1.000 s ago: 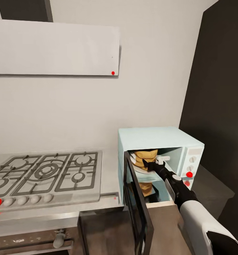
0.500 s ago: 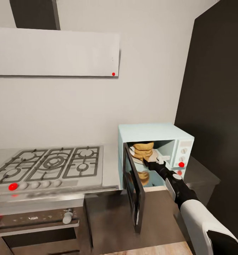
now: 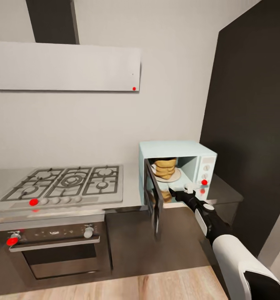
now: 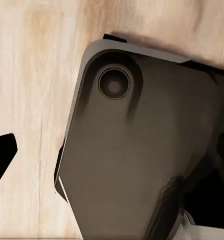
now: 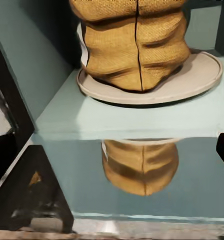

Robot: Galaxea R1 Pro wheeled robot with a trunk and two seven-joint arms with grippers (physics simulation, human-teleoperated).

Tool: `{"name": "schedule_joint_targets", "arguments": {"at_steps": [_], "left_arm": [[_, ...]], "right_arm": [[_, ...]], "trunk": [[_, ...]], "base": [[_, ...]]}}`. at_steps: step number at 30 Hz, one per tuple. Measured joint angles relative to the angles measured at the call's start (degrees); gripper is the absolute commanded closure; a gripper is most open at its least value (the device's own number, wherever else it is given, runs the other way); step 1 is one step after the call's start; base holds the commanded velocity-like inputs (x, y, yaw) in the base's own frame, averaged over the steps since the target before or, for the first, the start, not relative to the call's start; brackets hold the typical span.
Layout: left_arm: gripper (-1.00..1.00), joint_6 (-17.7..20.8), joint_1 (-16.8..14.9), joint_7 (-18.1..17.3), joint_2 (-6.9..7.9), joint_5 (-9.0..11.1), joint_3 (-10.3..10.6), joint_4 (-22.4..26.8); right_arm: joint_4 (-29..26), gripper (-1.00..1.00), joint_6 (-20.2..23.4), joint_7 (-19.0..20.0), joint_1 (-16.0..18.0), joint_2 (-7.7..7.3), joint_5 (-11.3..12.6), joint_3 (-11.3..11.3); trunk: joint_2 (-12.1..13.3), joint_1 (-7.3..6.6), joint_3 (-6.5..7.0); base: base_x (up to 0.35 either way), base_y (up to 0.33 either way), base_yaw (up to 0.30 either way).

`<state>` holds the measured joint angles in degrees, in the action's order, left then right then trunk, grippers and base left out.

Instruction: In the kitchen, take the popcorn bag from the countertop, put it into the microwave, and heat it until the popcorn is cooked so the cooked popcorn ends up inside the bag.

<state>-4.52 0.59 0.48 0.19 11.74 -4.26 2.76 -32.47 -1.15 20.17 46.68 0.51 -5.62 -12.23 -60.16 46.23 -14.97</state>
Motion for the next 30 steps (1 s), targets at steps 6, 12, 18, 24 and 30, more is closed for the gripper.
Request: {"name": "schedule_joint_targets", "arguments": {"at_steps": [6, 12, 18, 24, 30], "left_arm": [[-1.0, 0.0, 0.0, 0.01, 0.0, 0.0, 0.0, -0.04], [-1.0, -0.01, 0.0, 0.02, 0.0, 0.0, -0.03, -0.05], [-1.0, 0.0, 0.0, 0.0, 0.0, 0.0, -0.04, -0.03], [-1.0, 0.0, 0.0, 0.01, 0.0, 0.0, -0.04, -0.01], [-1.0, 0.0, 0.0, 0.0, 0.0, 0.0, -0.08, 0.0]], "right_arm": [[-8.0, -1.0, 6.89, 0.27, 0.04, -1.77, 0.21, -0.14], [-20.36, -1.0, 28.96, 0.43, -0.01, -4.86, 0.02, -0.29], [-20.92, -1.0, 32.1, 0.61, -5.38, -6.5, -7.71, -0.37], [-18.63, -1.0, 32.17, 0.59, -10.92, -8.89, -8.46, -0.28], [-0.51, -1.0, 31.3, -0.42, -14.35, -9.21, -9.64, -0.12]], "trunk": [[-0.01, 0.0, 0.01], [-0.01, -0.03, 0.01], [0.0, -0.04, 0.0], [0.0, -0.03, -0.01], [0.0, -0.03, -0.01]], "base": [[-0.335, 0.0, 0.0], [-0.196, 0.0, 0.0], [-0.002, 0.0, 0.0], [0.0, 0.0, 0.0], [0.0, 0.0, 0.0]]}}
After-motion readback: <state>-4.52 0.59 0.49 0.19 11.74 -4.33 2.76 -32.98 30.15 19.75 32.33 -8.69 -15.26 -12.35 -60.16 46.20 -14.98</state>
